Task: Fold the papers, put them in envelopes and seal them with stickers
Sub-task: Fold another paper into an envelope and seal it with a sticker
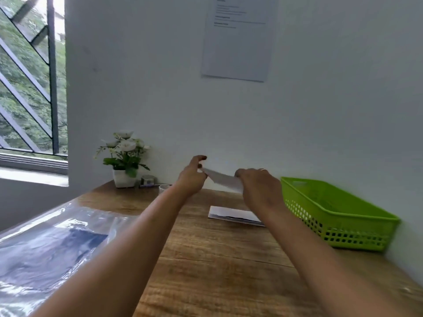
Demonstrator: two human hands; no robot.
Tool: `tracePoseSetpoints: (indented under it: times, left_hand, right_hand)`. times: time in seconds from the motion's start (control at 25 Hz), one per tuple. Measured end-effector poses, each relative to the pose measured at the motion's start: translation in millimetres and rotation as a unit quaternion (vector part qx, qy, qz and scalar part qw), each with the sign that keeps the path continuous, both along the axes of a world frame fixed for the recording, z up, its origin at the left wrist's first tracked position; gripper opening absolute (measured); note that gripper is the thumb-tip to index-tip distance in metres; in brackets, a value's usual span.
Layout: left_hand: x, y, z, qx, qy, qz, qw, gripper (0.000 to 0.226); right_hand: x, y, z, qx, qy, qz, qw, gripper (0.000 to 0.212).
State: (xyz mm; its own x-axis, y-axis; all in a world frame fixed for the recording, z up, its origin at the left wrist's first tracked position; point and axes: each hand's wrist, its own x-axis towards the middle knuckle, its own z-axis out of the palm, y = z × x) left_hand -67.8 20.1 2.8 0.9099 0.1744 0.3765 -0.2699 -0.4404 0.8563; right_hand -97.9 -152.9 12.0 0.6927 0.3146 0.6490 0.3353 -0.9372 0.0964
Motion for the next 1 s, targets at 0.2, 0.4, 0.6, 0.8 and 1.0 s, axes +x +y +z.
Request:
tracePoseSetpoints:
  times: [0.2, 0.4, 0.6, 0.8, 1.0]
  left_hand:
    - [7.4, 2.2, -34.2, 0.120, 0.084, -0.046, 0.988, 0.032]
    - [7.7, 11.0, -57.4, 0.390, 0.196, -0.060, 0.898, 0.046]
    - [4.4, -6.8, -58.9, 0.461, 0.192, -0.022, 0.866, 0.074]
    - [2.7, -26.0, -57.8, 0.396, 0.125, -0.132, 0.900, 0.049]
    - [-0.2, -26.3, -58.1, 0.417, 0.145, -0.127, 0.888, 0.058]
  right_hand:
    - [5.5, 28.0, -42.3, -0.133, 0.056, 0.072, 0.987, 0.026]
    - [31.2, 11.1, -39.5, 0.077, 0.310, 0.148, 0.936, 0.034]
    - [79.1, -63.9, -53.5, -0.005, 0.313, -0.021, 0.949, 0.043]
    - [75.2, -66.6, -62.1, -0.040, 0.344, -0.065, 0.936, 0.056]
    - [64.1, -56.2, -51.3, 0.003, 0.391, -0.100, 0.915, 0.050]
